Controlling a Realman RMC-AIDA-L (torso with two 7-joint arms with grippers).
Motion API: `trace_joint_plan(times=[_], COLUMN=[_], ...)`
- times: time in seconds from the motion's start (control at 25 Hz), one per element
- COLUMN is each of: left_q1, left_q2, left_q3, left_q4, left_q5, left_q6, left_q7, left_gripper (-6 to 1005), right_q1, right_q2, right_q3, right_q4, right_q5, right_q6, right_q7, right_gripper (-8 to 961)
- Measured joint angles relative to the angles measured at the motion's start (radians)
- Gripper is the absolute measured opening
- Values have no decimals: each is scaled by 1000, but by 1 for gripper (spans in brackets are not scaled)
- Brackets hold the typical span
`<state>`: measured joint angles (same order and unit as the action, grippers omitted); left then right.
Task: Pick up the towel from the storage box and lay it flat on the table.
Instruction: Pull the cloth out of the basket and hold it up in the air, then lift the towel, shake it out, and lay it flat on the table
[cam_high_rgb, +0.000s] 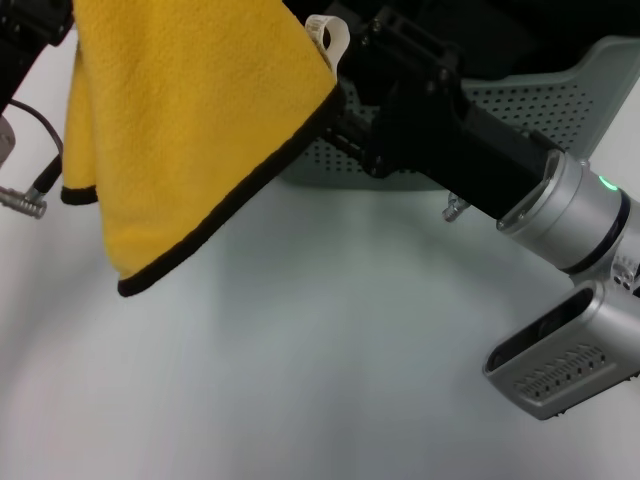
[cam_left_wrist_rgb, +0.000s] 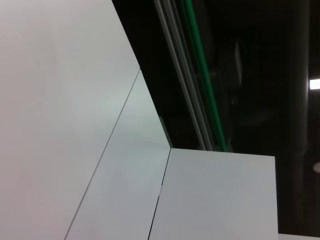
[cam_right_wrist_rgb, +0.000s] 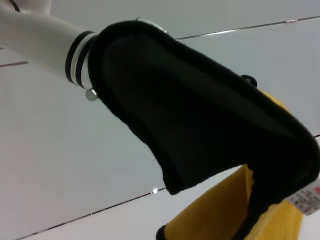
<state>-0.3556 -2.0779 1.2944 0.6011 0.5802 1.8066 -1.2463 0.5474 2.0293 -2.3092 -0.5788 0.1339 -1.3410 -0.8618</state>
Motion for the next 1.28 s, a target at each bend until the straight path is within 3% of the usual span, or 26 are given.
trace_joint_plan(times=[0.28, 0.6, 0.8, 1.04, 1.28], left_q1=[3, -9, -12, -4, -7], left_q2=[-5, -8, -7, -4, 12], left_q3=[-4, -4, -4, -8, -12], left_q4=[-1, -26, -29, -74, -157], left_q5=[-4, -7, -2, 15, 21], left_q6=[6, 24, 25, 26, 3], left_q7=[-1, -3, -9, 50, 92], left_gripper=[13, 12, 13, 15, 93], right_q1=[-14, -8, -5, -17, -15], right_q2=[0, 0, 0, 0, -4], right_q3=[-14, -29, -41, -45, 9], right_q4=[-4, -5, -5, -27, -76], right_q5=[7, 70, 74, 89, 90], right_q6=[-9, 2, 8, -2, -24], right_q7=[-12, -13, -2, 106, 275], right_gripper=[599, 424, 192, 16, 10])
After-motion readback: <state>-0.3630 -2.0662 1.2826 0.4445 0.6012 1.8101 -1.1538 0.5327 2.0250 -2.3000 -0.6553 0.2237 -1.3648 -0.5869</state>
